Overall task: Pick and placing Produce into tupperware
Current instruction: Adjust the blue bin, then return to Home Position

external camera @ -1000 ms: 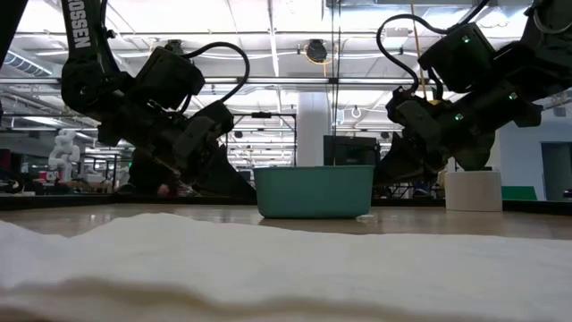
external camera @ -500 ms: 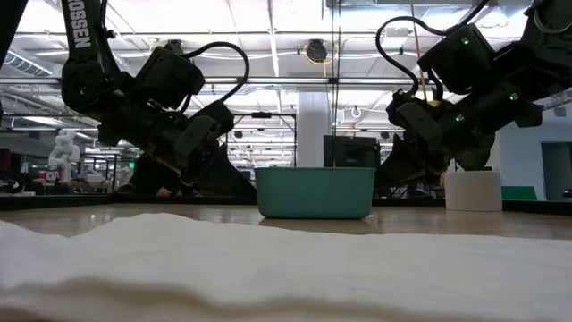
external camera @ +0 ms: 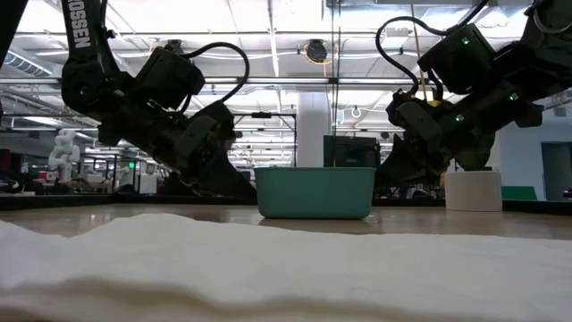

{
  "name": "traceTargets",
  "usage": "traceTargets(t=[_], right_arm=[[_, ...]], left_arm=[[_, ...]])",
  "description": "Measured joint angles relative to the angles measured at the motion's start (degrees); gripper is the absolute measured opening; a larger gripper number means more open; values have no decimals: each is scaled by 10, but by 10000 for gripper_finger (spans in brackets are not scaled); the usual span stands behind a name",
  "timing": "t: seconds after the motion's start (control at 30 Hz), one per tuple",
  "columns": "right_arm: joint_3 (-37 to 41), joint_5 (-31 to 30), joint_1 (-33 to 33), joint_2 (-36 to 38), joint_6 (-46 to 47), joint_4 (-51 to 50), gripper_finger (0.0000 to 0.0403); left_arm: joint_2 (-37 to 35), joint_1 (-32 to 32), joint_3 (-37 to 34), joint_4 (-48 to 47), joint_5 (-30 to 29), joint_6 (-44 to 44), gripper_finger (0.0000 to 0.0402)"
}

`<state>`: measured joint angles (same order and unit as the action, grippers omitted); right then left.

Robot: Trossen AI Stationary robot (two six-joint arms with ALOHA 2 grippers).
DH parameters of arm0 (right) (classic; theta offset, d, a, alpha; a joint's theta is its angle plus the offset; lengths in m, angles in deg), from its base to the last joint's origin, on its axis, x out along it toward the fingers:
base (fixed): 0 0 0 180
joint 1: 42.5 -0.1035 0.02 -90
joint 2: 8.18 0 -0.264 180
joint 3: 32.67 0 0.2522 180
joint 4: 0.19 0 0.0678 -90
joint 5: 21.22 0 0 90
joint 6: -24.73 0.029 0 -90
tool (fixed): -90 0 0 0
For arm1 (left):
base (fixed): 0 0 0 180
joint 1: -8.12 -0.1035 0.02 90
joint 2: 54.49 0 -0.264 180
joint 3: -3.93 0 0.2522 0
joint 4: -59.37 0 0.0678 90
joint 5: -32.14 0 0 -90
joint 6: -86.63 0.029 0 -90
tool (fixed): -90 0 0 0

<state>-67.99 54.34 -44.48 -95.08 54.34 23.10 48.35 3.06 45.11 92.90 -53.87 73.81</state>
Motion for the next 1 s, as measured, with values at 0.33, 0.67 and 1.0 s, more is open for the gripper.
traceTargets(t=[0.33, 0.67, 1.0], right_arm=[[0, -3, 0, 0, 12, -8, 0], [0, -3, 0, 8, 23, -43, 0], [32, -3, 0, 81, 2, -58, 0]], left_arm=[[0, 0, 0, -8, 0, -1, 26], [-11, -5, 0, -44, -4, 3, 26], [-123, 9, 0, -182, -42, 51, 26]])
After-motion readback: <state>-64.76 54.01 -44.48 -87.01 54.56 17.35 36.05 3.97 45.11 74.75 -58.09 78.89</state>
